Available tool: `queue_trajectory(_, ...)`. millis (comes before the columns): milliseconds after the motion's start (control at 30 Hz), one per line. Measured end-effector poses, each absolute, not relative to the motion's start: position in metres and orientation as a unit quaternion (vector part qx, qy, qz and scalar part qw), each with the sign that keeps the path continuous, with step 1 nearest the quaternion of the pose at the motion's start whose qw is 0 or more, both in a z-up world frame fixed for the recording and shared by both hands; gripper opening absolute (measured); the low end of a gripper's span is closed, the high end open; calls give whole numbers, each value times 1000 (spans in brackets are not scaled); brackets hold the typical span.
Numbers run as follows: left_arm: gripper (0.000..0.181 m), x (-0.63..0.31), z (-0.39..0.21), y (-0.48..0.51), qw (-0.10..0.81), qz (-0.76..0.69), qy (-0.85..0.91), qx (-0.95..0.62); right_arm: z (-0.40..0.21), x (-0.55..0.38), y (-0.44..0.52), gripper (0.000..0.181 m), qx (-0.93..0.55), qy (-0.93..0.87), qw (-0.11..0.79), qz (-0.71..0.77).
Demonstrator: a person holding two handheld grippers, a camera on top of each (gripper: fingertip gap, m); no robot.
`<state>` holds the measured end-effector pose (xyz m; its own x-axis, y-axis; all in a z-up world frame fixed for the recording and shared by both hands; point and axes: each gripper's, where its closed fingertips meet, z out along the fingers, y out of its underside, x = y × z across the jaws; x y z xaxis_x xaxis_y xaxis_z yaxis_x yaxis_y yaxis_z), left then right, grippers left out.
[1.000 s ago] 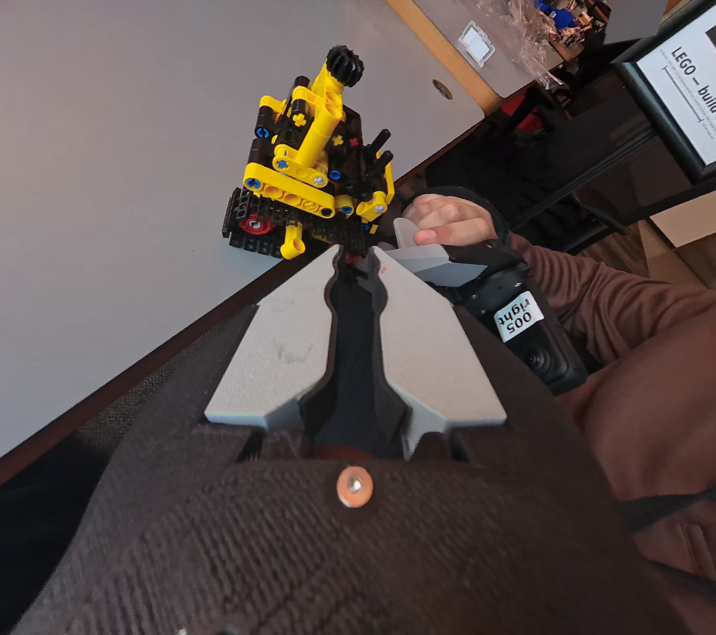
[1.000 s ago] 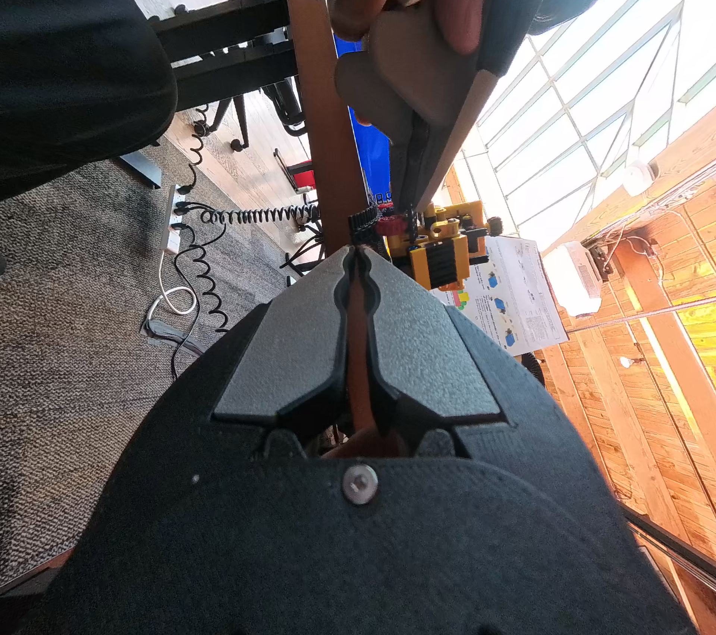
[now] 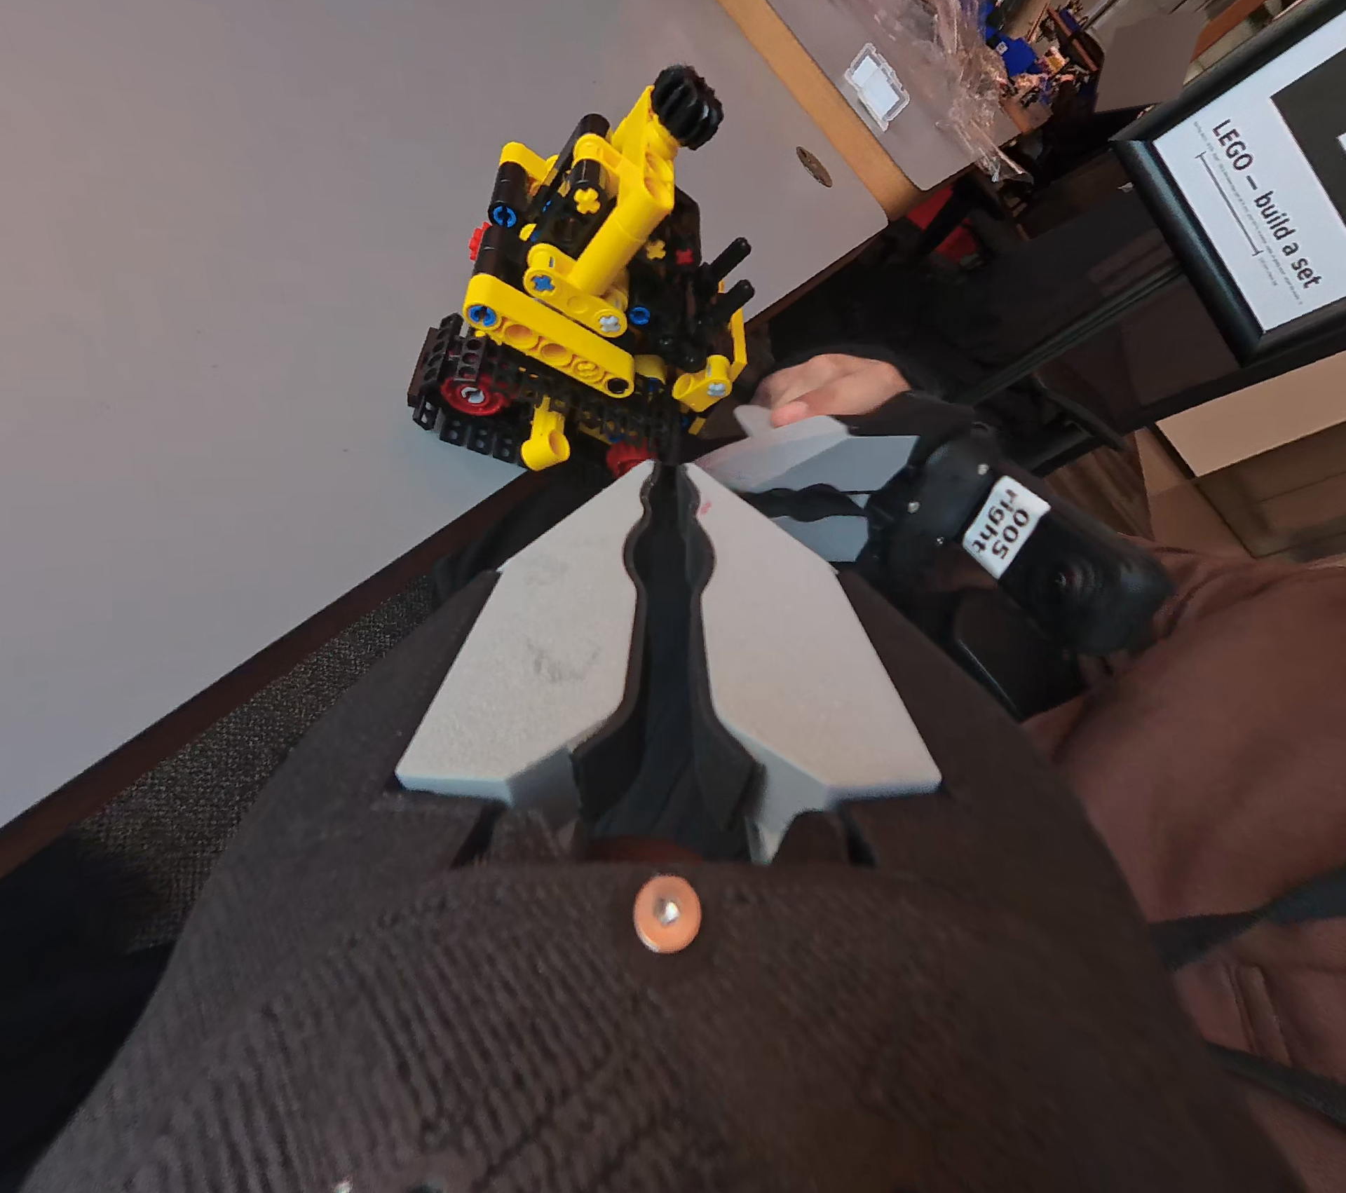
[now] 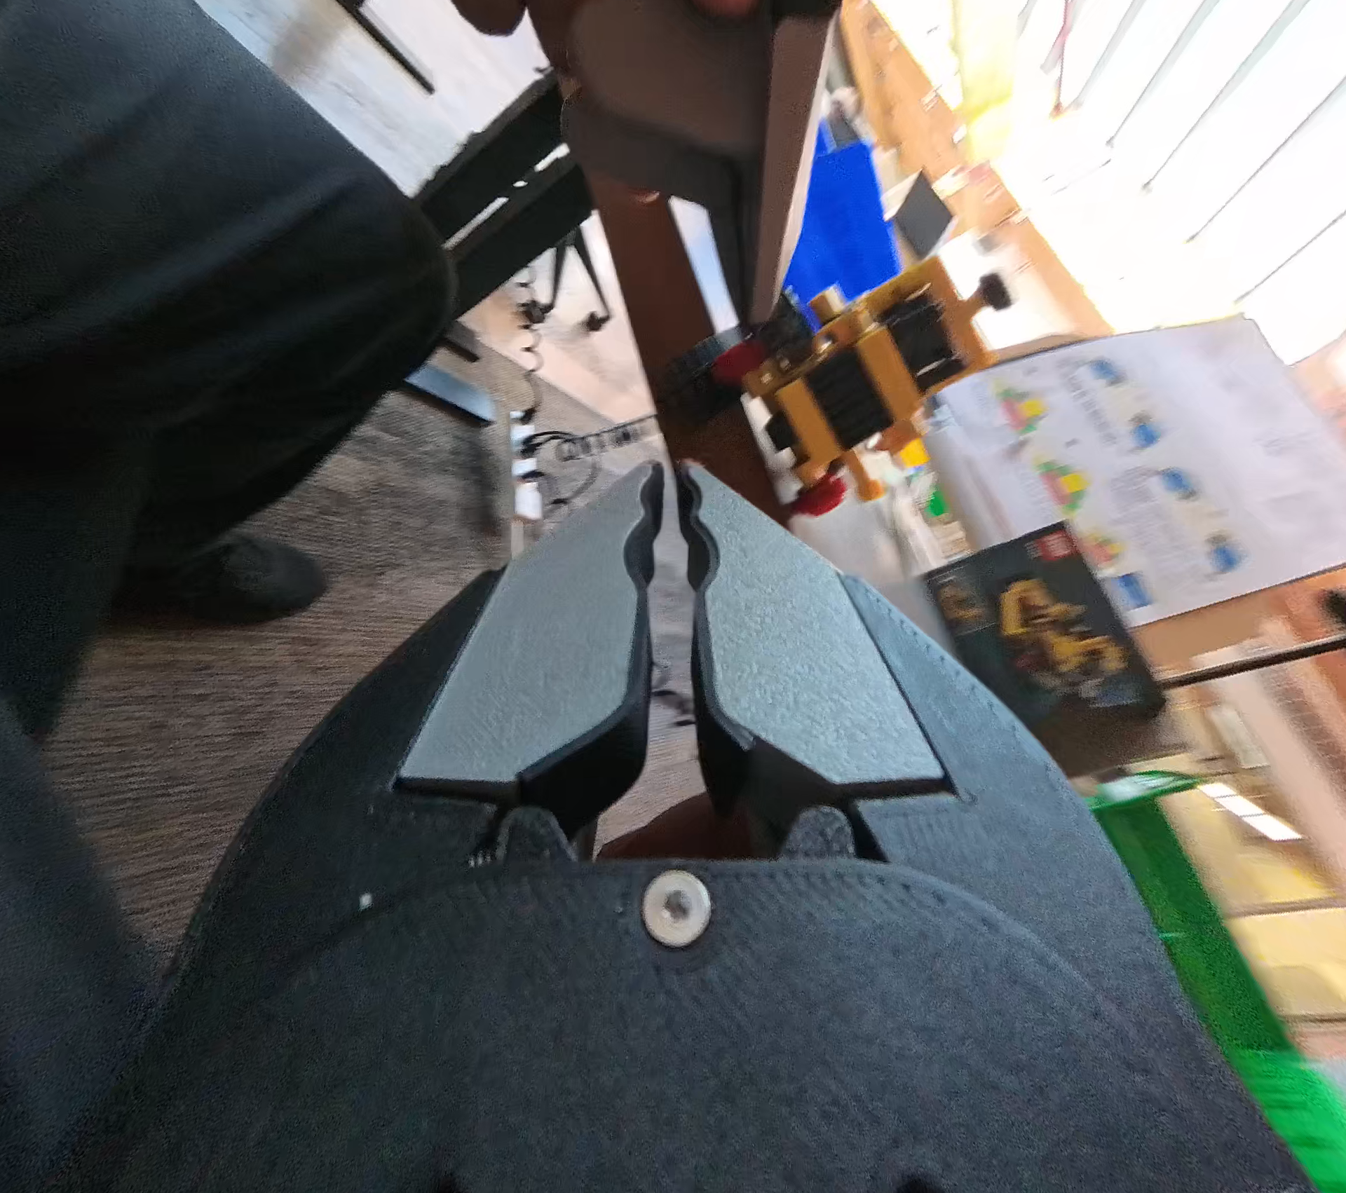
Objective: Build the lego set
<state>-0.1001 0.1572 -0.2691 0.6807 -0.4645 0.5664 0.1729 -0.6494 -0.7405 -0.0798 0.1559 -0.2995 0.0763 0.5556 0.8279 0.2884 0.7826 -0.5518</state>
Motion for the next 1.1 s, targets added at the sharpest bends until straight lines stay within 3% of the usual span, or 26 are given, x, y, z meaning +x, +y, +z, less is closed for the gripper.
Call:
queue_trajectory(67,0,-100,-269,157,410,-390,90,-820,-316,-82,154,2,-390,-674,599,187)
queue_trajectory(133,0,-100,-269,158,411,-389,90,-820,-324,-85,144,17,-463,-655,514,304)
queue_trajectory(200,0,-101,-269,158,411,-387,91,-820,-319,-85,144,24,-494,-621,484,369)
queue_trajectory(267,0,-101,-269,157,410,-385,93,-821,-311,-82,158,20,-488,-604,532,338)
queue_trajectory(400,0,-101,-269,157,408,-387,94,-822,-308,-82,164,15,-362,-652,655,121)
queue_trajectory(500,0,-101,-269,157,407,-392,90,-820,-308,-90,161,17,-296,-657,693,25)
queue_trajectory(1100,0,-97,-270,155,394,-412,82,-817,-295,-98,162,4,-222,-643,733,-30)
